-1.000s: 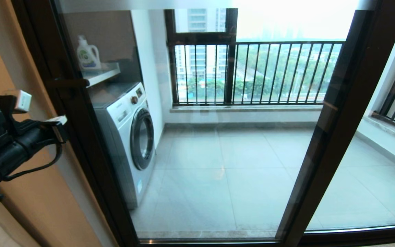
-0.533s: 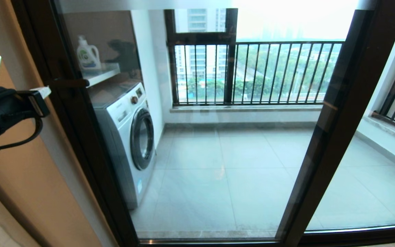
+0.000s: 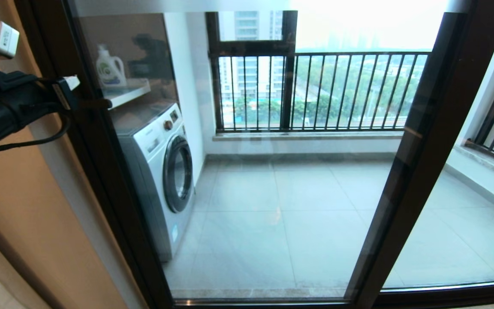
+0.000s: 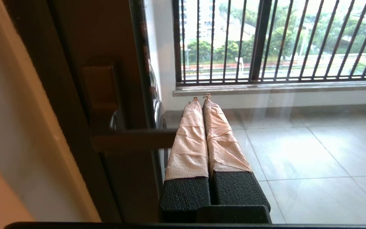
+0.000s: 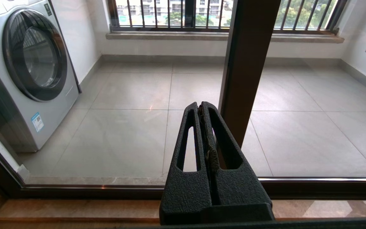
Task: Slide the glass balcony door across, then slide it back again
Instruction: Open the slid door
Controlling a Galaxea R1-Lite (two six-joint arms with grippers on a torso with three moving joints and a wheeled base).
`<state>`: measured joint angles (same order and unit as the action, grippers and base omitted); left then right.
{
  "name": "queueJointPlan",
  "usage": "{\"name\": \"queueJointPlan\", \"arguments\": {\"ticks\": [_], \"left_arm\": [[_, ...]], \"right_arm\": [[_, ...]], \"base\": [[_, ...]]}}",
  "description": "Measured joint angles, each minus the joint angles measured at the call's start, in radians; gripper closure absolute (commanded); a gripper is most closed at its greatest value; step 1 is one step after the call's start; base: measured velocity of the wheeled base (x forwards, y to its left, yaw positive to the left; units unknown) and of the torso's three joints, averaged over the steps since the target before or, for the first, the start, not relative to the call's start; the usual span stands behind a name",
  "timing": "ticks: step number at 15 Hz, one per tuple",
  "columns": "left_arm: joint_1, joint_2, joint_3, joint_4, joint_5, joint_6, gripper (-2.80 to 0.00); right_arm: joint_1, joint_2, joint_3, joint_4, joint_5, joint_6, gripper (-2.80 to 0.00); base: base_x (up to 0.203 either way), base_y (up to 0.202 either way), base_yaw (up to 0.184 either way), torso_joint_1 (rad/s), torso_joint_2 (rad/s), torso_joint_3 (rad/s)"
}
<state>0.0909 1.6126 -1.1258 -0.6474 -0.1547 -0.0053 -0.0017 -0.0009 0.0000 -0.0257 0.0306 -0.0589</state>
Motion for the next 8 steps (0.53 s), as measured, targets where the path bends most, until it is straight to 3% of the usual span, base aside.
{"name": "queueJointPlan", "arguments": {"ticks": [8], "left_arm": [[0.009,0.250,-0.162,-0.013,0.033,0.010,0.00]], "right_arm": [[0.000,0.000,0.000,0.000,0.000,0.000,0.00]], "base": [[0.000,0.000,0.000,0.000,0.00,0.000]]}}
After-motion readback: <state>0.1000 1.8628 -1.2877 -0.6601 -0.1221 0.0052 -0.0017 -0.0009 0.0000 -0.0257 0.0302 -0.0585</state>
